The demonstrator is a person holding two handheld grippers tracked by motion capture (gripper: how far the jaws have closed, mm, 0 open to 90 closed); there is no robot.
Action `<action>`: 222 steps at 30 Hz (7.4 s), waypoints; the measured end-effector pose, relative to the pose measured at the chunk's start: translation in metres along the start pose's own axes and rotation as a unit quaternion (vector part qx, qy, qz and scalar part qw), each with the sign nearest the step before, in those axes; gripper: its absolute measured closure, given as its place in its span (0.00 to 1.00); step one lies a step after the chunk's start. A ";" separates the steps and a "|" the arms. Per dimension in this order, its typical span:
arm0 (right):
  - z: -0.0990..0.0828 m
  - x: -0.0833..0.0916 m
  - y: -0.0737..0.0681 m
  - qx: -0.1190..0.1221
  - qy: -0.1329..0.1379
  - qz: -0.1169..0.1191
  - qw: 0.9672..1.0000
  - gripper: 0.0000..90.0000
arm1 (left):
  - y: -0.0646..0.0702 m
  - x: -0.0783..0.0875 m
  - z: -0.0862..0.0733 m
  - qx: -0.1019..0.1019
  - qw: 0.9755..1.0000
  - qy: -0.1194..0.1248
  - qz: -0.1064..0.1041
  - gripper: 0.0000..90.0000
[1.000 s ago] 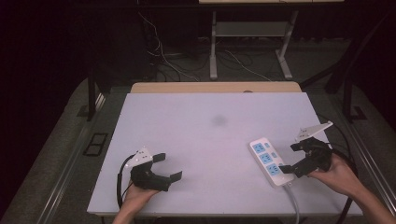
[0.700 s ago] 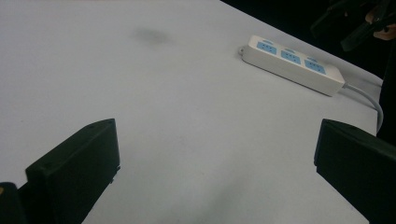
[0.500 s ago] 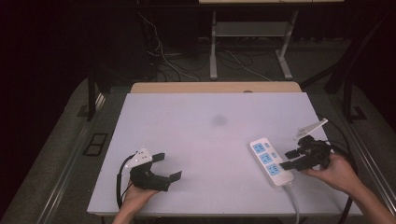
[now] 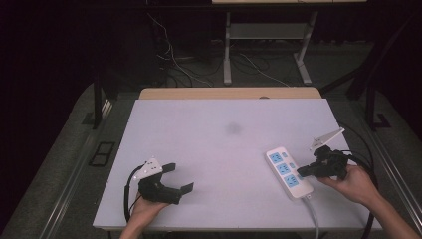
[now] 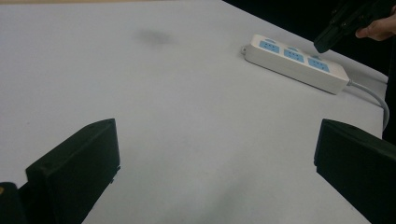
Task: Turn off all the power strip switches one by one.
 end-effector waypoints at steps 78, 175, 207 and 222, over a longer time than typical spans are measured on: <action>-0.001 0.007 -0.008 0.003 0.034 0.020 0.999 1.00 | -0.001 0.000 -0.001 0.000 1.000 -0.001 -0.002 0.00; 0.025 -0.023 0.020 0.013 0.005 -0.014 1.000 1.00 | -0.001 0.001 0.000 -0.001 1.000 0.002 -0.002 0.00; 0.019 -0.024 0.023 0.005 0.033 0.002 0.999 1.00 | -0.004 0.003 0.000 0.000 1.000 0.005 0.002 0.00; 0.020 -0.023 0.025 -0.010 0.029 0.008 0.999 1.00 | -0.004 0.002 0.000 -0.001 1.000 0.002 0.000 0.00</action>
Point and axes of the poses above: each handheld gripper's, and its own axes: x roughly backward along the jaws, z roughly out of its top, y roughly to its right, the point moved 4 cm from there along -x, roughly forward along the jaws, and after that the axes turned 2 degrees about y, right-handed, at the moved point
